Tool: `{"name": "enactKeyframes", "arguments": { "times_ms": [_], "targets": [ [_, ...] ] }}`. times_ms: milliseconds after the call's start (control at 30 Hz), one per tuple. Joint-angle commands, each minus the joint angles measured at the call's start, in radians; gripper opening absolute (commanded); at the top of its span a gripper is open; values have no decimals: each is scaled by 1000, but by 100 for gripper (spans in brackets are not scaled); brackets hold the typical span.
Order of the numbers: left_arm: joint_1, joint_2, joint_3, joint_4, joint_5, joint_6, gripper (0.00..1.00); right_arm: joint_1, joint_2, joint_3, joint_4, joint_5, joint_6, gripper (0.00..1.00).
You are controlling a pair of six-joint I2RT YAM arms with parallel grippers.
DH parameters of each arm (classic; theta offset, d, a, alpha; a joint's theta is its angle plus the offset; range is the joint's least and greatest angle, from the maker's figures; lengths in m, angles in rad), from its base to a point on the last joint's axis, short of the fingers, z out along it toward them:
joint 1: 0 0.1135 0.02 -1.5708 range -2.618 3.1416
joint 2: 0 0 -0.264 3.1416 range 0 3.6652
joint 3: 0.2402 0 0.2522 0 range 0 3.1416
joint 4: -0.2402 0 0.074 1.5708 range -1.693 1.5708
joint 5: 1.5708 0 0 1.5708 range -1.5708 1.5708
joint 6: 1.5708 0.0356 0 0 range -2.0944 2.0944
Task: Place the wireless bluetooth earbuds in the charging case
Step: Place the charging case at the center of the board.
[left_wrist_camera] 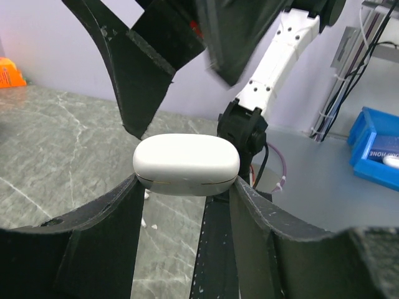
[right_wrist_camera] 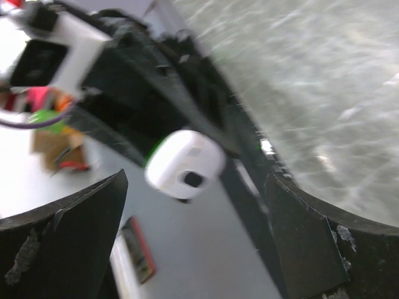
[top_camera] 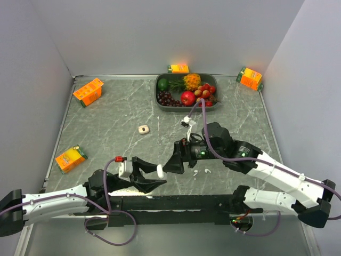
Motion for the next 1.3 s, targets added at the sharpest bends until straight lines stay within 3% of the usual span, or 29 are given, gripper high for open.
{"name": "enactKeyframes", "arguments": {
  "times_ms": [0, 533, 967, 1267],
  "targets": [
    [-6, 2, 43, -6, 21, 32, 1, -6, 37, 6, 138, -206, 92, 100],
    [-6, -22, 46, -14, -25, 60, 1, -54, 63, -78, 138, -140, 199, 99],
    [-4, -7, 41, 8, -38, 57, 1, -55, 106, -85, 212, -186, 227, 90],
    [-6, 24, 41, 35, -38, 46, 1, -52, 126, -105, 249, -209, 245, 66]
  ]
}}
